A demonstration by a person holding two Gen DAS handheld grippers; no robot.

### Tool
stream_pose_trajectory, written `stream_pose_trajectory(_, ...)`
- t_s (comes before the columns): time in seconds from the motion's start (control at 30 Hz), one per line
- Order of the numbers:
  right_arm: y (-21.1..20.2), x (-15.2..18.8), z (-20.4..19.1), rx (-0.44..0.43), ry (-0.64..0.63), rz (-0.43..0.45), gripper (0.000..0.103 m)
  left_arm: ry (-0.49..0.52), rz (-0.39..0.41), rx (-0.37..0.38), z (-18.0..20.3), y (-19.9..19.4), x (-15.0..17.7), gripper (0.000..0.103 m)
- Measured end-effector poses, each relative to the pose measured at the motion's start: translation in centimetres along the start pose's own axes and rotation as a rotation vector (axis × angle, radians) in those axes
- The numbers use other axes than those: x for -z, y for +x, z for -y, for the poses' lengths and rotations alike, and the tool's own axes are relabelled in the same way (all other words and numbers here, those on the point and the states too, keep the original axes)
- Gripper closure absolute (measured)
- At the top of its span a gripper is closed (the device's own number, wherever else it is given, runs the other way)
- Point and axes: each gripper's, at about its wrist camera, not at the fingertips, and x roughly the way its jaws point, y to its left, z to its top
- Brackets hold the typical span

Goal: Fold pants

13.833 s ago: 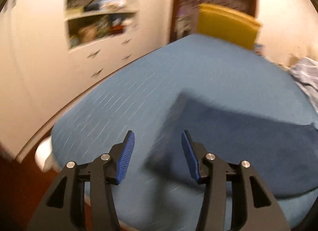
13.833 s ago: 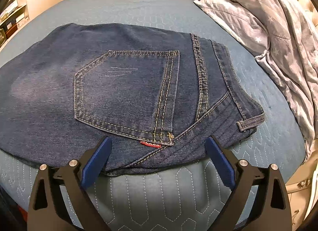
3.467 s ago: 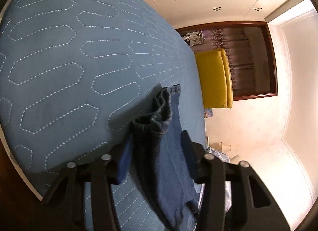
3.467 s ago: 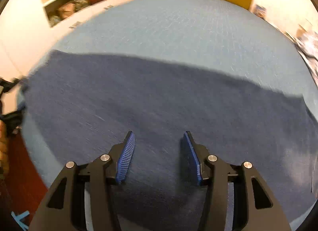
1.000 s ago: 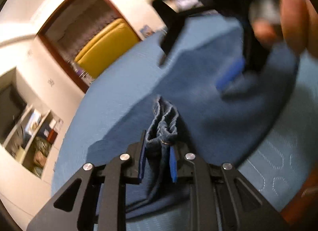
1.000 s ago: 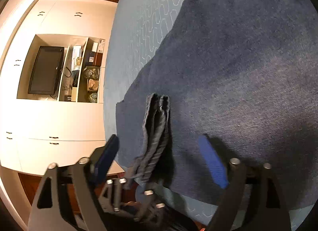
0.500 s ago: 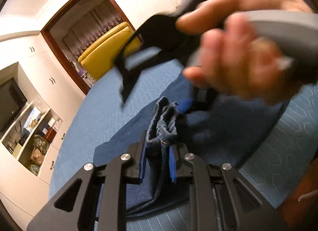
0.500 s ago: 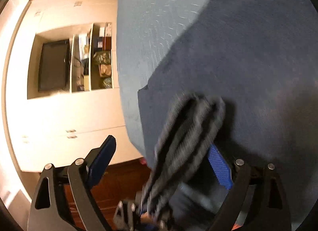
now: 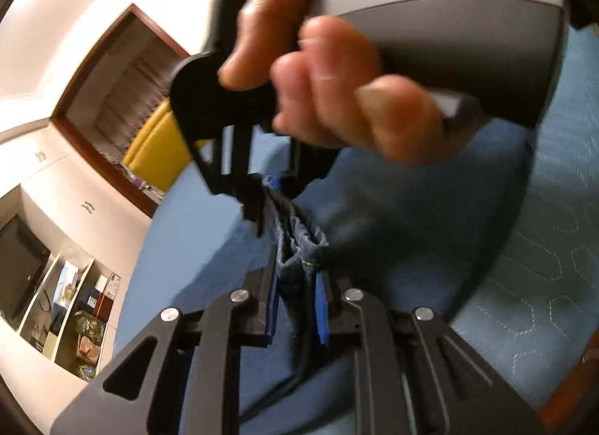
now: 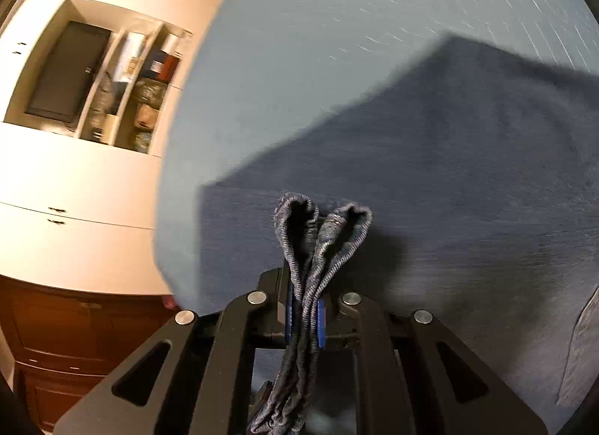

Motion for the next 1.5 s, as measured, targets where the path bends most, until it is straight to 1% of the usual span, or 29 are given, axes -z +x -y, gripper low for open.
stream_pose_trajectory(0.07,1.2,0.3,0.7,0.016,-0.020,-0.002,0.091,0.029,-0.018,-0.005,1.2,0.7,0.5,0.087)
stream_pose_trajectory(0.13,1.4,0.6,0.8,-0.011,-0.029,0.014,0.090,0.019,-0.026,-0.007,1.4,0.6,0.7,0.087)
stream_pose_trajectory(0.23,1.2,0.8,1.8,-0.035,-0.016,0.027,0.081,0.036,-0.033,-0.015,2.1,0.6,0.9,0.087)
stream_pose_trajectory(0.33,0.8,1.0,2.4,-0.041,-0.012,0.044,0.078,0.061,-0.028,-0.018,3.0,0.7,1.2,0.077)
stream_pose_trajectory(0.37,0.6,1.0,2.5,-0.041,-0.013,0.048,0.076,0.073,-0.025,-0.024,3.3,0.6,1.2,0.069)
stream_pose_trajectory(0.43,0.2,1.0,3.0,-0.054,-0.006,0.053,0.072,0.088,-0.011,-0.037,4.0,0.2,1.3,0.068)
stream_pose_trajectory(0.47,-0.2,1.0,3.5,-0.061,0.005,0.061,0.067,0.092,-0.009,-0.040,4.2,0.2,1.4,0.068)
stream_pose_trajectory(0.5,-0.5,0.9,3.9,-0.078,0.014,0.070,0.056,0.097,-0.006,-0.046,4.4,0.1,1.3,0.068)
stream_pose_trajectory(0.53,-0.7,0.8,4.3,-0.110,0.020,0.074,0.051,0.102,-0.003,-0.047,4.6,0.1,1.3,0.069)
stream_pose_trajectory(0.57,-0.8,0.6,4.3,-0.112,0.021,0.079,0.044,0.106,-0.001,-0.042,4.9,0.2,1.3,0.072)
stream_pose_trajectory(0.6,-0.6,0.2,4.1,-0.100,0.017,0.081,0.044,0.110,0.001,-0.033,5.4,0.1,1.3,0.076)
stream_pose_trajectory(0.7,-0.2,-0.7,3.0,-0.060,-0.006,0.095,0.044,0.140,0.002,-0.042,6.4,0.0,1.1,0.086)
stream_pose_trajectory(0.73,-0.2,-0.9,2.8,-0.042,-0.011,0.097,0.048,0.144,0.003,-0.046,6.4,-0.1,1.0,0.087)
stream_pose_trajectory(0.77,-0.3,-0.9,2.5,0.011,-0.020,0.095,0.074,0.143,0.003,-0.046,6.3,-0.2,1.0,0.089)
stream_pose_trajectory(0.8,-0.5,-0.9,2.5,0.029,-0.024,0.095,0.084,0.146,0.006,-0.045,6.1,-0.3,1.2,0.089)
stream_pose_trajectory(0.87,-0.9,-0.6,2.2,0.037,-0.062,0.111,0.085,0.164,0.012,-0.052,6.4,-0.6,1.3,0.089)
stream_pose_trajectory(0.97,-0.7,-0.1,1.9,0.098,-0.102,0.124,0.085,0.182,0.002,-0.037,7.3,-0.5,1.4,0.090)
stream_pose_trajectory(1.03,-0.3,0.3,1.4,0.143,-0.127,0.130,0.085,0.134,0.002,-0.005,6.2,-1.0,1.1,0.074)
stream_pose_trajectory(1.07,0.2,0.3,0.9,0.159,-0.129,0.129,0.083,0.089,0.005,0.014,5.3,-1.8,1.2,0.061)
stream_pose_trajectory(1.1,0.5,0.4,0.6,0.174,-0.129,0.131,0.077,0.026,0.012,0.027,3.9,-3.1,1.4,0.058)
stream_pose_trajectory(1.17,0.4,0.7,0.3,0.205,-0.120,0.138,0.074,-0.112,-0.016,0.045,0.7,-4.8,2.5,0.057)
stream_pose_trajectory(1.23,-0.5,1.6,0.1,0.216,-0.110,0.158,0.071,-0.311,-0.063,-0.001,-3.9,-6.6,5.9,0.053)
stream_pose_trajectory(1.27,-1.1,2.4,0.0,0.228,-0.104,0.169,0.067,-0.389,-0.087,-0.034,-5.8,-7.2,8.0,0.052)
stream_pose_trajectory(1.3,-1.7,3.2,-0.1,0.259,-0.109,0.183,0.065,-0.459,-0.125,-0.096,-7.6,-7.7,10.8,0.052)
stream_pose_trajectory(1.33,-2.3,3.9,-0.4,0.309,-0.122,0.209,0.065,-0.489,-0.152,-0.137,-8.4,-7.9,13.0,0.053)
stream_pose_trajectory(1.37,-2.9,5.3,-1.2,0.390,-0.162,0.261,0.065,-0.495,-0.189,-0.148,-9.0,-7.9,15.3,0.053)
stream_pose_trajectory(1.4,-3.1,6.4,-2.0,0.418,-0.195,0.285,0.065,-0.476,-0.204,-0.154,-9.0,-8.0,16.3,0.053)
stream_pose_trajectory(1.43,-2.8,7.6,-2.8,0.415,-0.230,0.287,0.065,-0.453,-0.203,-0.166,-9.0,-8.1,16.9,0.053)
stream_pose_trajectory(1.5,-2.1,9.0,-3.5,0.452,-0.266,0.290,0.065,-0.403,-0.168,-0.184,-8.6,-8.4,17.0,0.053)
